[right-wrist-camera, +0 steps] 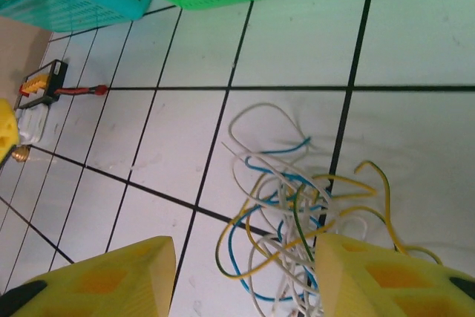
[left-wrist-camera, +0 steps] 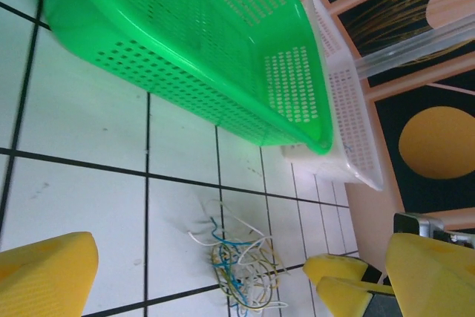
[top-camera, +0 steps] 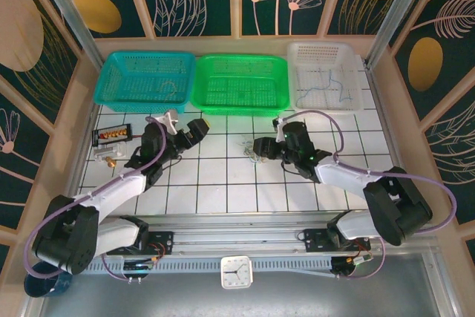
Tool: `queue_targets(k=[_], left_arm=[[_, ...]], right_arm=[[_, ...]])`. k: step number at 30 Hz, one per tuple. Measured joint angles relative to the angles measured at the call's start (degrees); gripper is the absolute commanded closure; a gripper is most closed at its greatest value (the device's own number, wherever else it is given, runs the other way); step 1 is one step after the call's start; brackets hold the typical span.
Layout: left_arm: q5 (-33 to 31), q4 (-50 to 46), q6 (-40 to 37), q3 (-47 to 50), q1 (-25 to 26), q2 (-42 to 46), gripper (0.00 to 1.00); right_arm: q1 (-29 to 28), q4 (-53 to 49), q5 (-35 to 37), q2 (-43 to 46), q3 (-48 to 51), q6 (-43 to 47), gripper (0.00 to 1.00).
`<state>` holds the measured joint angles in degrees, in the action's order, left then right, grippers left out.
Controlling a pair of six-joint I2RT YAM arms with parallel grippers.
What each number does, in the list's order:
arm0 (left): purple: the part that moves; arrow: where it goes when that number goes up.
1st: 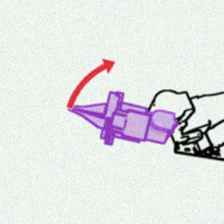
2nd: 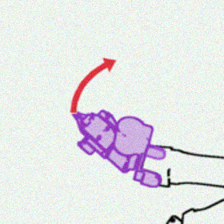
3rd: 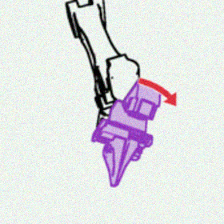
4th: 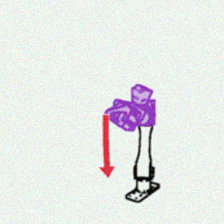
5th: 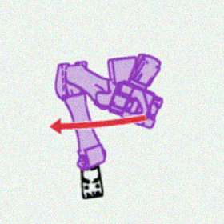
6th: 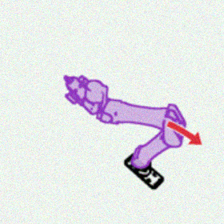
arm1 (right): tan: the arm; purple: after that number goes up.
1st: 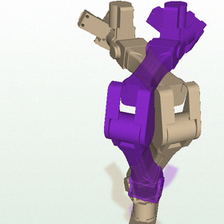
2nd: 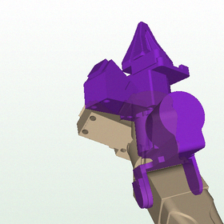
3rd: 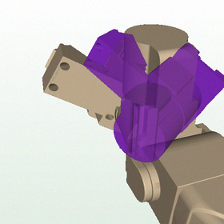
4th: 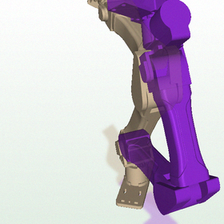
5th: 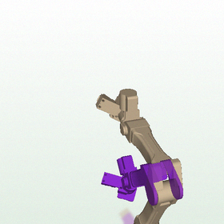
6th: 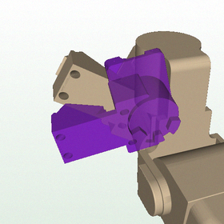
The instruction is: Untangle the cables
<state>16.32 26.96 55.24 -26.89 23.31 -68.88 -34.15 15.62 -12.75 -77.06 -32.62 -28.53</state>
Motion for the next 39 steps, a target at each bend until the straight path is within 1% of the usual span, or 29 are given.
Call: queue_targets(k=[5, 11, 17, 20, 23, 25, 27, 31, 39], left_arm=[[-1.01, 1.64, 0.57, -0.35, 3.58, -4.37, 0.03], [-2.03, 2.54, 0.59, -3.26, 6.84, -10.14, 0.04], [-2.47, 3.5, 0.57, -4.79, 7.78, -12.2, 0.04], [-2.91, 3.5, 0.57, -4.81, 7.78, -12.33, 0.04], [-3.19, 3.5, 0.55, -4.85, 7.78, -12.44, 0.03], [-3.32, 3.5, 0.55, -4.9, 7.78, -12.52, 0.03], [-3.34, 3.56, 0.55, -4.98, 7.78, -12.74, 0.03], [-3.32, 3.74, 0.55, -5.05, 7.78, -13.33, 0.03], [-3.3, 4.07, 0.55, -5.05, 7.78, -13.9, 0.02]], right_arm=[[-0.02, -0.07, 2.69, -0.72, -0.66, 0.74, 0.5], [0.13, -0.15, 3.13, -4.42, -2.05, 2.05, 0.53], [1.97, 0.22, 1.66, -7.58, -2.32, 2.54, 0.53], [2.62, 1.57, -0.13, -9.2, -2.38, 2.49, 0.56], [3.76, 2.84, -2.45, -10.99, -2.64, 2.4, 0.62], [4.57, 3.89, -3.96, -12.35, -3.13, 2.21, 0.68], [4.85, 4.63, -5.11, -13.53, -3.8, 1.9, 0.77], [4.85, 5.55, -7.06, -14.27, -4.9, 1.44, 0.99], [4.85, 6.01, -9.2, -12.26, -5.62, 0.98, 1.0]])
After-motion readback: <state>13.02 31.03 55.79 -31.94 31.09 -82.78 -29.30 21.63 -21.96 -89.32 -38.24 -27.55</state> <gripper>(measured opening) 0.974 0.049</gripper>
